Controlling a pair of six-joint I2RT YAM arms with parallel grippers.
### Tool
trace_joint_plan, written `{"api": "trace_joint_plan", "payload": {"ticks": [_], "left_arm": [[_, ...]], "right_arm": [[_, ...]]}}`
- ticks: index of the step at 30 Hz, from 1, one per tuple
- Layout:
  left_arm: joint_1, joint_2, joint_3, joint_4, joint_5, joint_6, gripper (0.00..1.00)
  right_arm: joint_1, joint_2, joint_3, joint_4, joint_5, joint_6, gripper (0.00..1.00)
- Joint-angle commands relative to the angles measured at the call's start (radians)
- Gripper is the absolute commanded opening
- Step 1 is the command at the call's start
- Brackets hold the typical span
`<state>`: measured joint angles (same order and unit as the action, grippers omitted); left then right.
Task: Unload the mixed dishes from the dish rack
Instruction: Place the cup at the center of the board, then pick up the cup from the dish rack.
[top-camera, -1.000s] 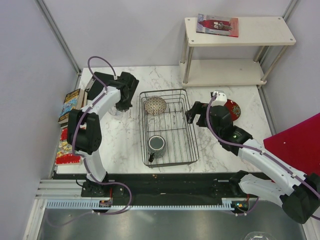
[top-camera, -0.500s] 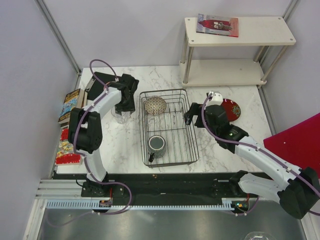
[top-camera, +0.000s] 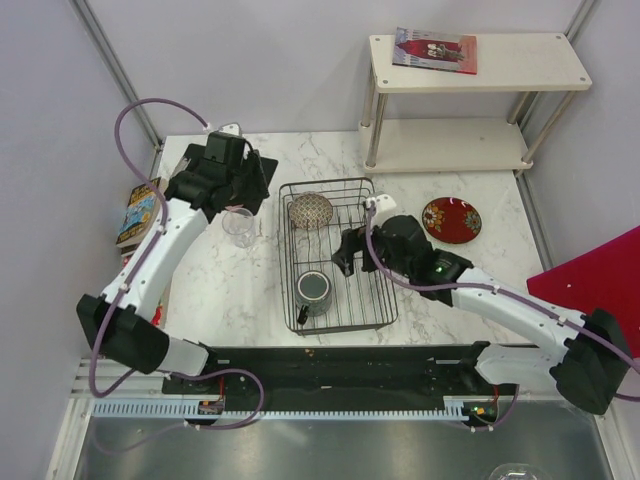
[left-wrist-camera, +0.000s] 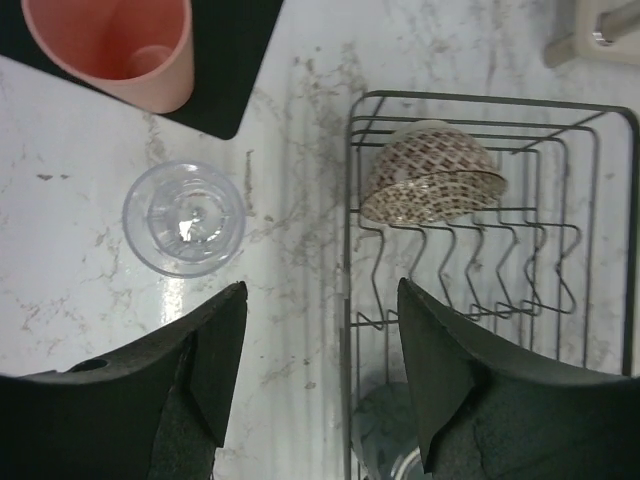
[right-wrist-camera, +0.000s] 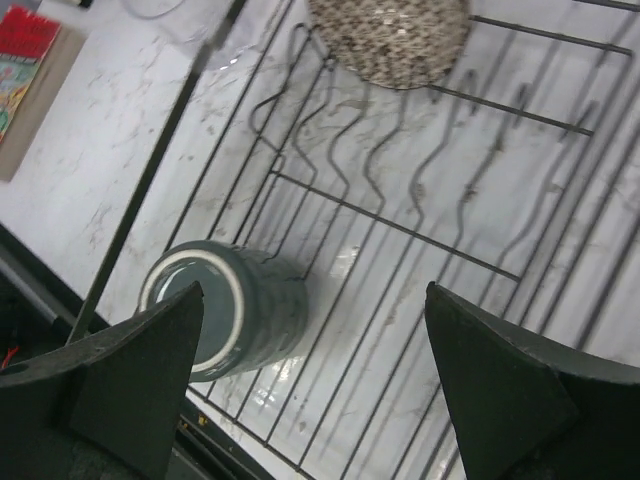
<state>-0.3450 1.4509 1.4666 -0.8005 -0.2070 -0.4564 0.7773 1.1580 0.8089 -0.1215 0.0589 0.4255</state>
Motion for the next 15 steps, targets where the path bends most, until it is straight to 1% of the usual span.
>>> {"api": "trace_joint_plan", "payload": {"ticks": [1,2,3,5,10,15], "left_arm": [[-0.072,-0.122,-0.051,0.085,0.067,-0.028,0.69],[-0.083,-0.147,-0.069,0.099,0.072,-0.025,0.88],[-0.095,-0.168,-0.11,0.115,0.072,-0.025,0.99],[-0.12,-0.222,-0.146,0.158,0.092,-0.018,0.99],[-0.135,-0.28,-0.232,0.201,0.121,-0.022,0.99],[-0.137,-0.316,-0.281,0.224,0.136,-0.027,0.99]], "right_arm": [[0.13,0.046,0.095,-0.009,-0.012,-0.134,0.98],[0.151,0.064,0.101,-0.024,0.019,-0.142,0.98],[0.169,0.072,0.105,-0.029,0.03,-0.146,0.98],[0.22,0.092,0.11,-0.032,0.041,-0.154,0.98],[0.316,0.15,0.142,-0.056,0.12,-0.156,0.98],[0.361,0.215,0.157,-0.066,0.14,-0.14,0.98]]}}
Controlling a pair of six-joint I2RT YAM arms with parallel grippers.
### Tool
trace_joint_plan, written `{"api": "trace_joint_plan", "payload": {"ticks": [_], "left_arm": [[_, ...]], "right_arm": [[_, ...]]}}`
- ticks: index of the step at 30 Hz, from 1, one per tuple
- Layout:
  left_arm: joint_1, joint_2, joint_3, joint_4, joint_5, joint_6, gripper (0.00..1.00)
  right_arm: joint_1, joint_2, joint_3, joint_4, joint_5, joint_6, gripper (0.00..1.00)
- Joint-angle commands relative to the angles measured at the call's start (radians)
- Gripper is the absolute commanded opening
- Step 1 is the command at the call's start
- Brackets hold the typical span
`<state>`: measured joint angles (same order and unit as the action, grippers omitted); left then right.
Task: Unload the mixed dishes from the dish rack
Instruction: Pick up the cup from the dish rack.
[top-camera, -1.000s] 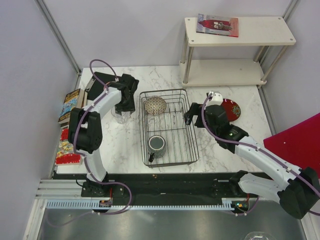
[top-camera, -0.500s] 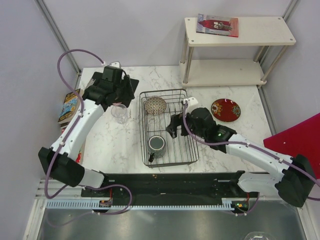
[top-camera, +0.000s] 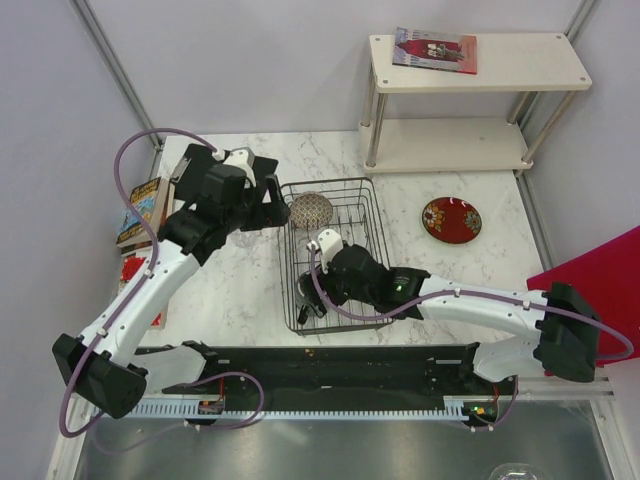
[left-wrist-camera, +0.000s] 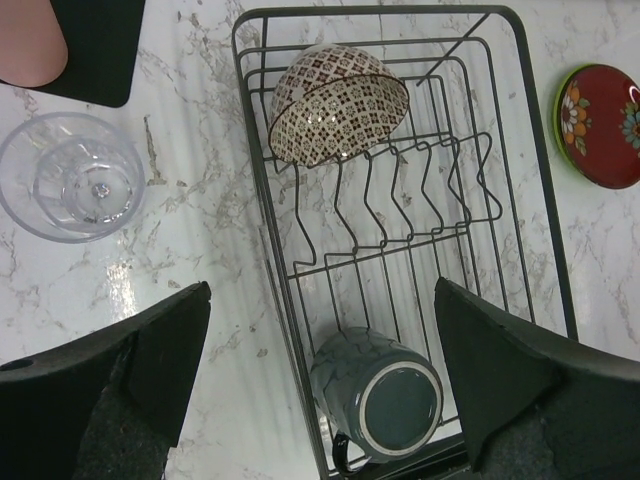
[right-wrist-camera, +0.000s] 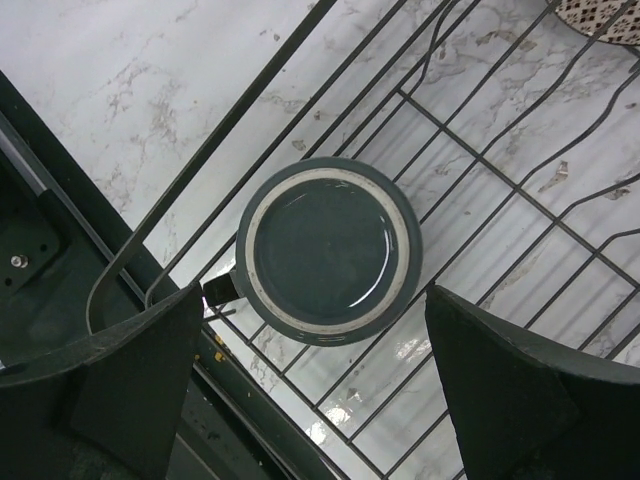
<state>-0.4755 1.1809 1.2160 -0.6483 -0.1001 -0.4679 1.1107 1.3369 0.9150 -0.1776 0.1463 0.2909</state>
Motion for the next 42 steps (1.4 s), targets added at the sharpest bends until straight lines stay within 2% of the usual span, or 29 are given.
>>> {"api": "trace_joint_plan", "payload": {"ticks": [1,17,24,27,28,30,31,33,34,35,36,42], "left_arm": [[-0.006,-0.052,-0.036,0.076,0.031,-0.015,0.99],[-0.006,-0.078,-0.11,0.095,0.04,-0.021,0.99],[-0.006,-0.069,-0.116,0.105,0.043,-0.02,0.99],[-0.006,-0.066,-0.119,0.108,0.046,-0.021,0.99],[-0.006,-0.066,-0.118,0.108,0.048,-0.021,0.99],[-0.006,-0.066,-0.119,0.11,0.046,-0.023,0.99],[-0.006,-0.064,-0.119,0.108,0.046,-0.023,0.99],[-0.006,-0.066,-0.121,0.108,0.046,-0.021,0.99],[-0.006,-0.069,-0.121,0.108,0.045,-0.021,0.99],[-0.006,-0.067,-0.122,0.11,0.045,-0.021,0.99],[-0.006,-0.069,-0.124,0.108,0.043,-0.021,0.99],[-0.006,-0.072,-0.127,0.113,0.042,-0.028,0.99]], "right_arm": [[0.041,0.047,0.054,-0.01,0.065,-0.003,0.98],[0.061,0.232,0.102,0.01,0.096,0.05,0.98],[0.064,0.242,0.09,0.015,0.098,0.065,0.98],[0.063,0.219,0.085,0.017,0.102,0.062,0.86],[0.063,0.206,0.085,0.013,0.105,0.06,0.73],[0.063,0.193,0.085,0.01,0.108,0.062,0.55],[0.063,0.186,0.087,0.001,0.107,0.06,0.41],[0.063,0.168,0.097,-0.014,0.108,0.06,0.27],[0.064,0.15,0.104,-0.031,0.11,0.06,0.11],[0.064,0.139,0.107,-0.039,0.111,0.059,0.03],[0.067,0.127,0.111,-0.046,0.121,0.06,0.0],[0.069,-0.016,0.157,-0.102,0.194,0.039,0.0]]}}
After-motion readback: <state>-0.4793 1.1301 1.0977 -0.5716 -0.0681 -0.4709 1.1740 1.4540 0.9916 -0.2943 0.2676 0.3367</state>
